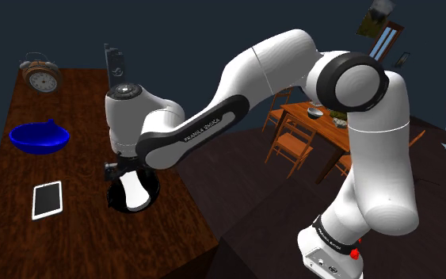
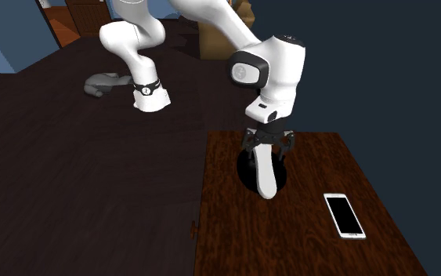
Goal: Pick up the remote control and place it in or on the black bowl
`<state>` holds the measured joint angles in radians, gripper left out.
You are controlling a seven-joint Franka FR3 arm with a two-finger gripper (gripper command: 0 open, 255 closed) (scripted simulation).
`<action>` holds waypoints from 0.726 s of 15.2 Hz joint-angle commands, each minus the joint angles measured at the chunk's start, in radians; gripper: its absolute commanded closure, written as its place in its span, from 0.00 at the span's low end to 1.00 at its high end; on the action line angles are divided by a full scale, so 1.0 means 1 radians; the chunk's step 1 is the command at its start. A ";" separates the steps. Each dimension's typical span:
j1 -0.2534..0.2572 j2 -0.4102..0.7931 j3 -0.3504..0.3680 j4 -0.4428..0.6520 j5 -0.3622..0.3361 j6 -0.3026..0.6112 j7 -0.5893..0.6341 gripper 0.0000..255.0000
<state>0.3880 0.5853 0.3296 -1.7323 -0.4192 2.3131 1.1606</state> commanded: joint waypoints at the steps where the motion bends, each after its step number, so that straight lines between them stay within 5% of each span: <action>1: -0.005 -0.037 0.012 -0.005 0.016 -0.031 -0.008 0.00; 11: -0.009 -0.075 0.025 -0.001 0.035 -0.070 -0.019 0.00</action>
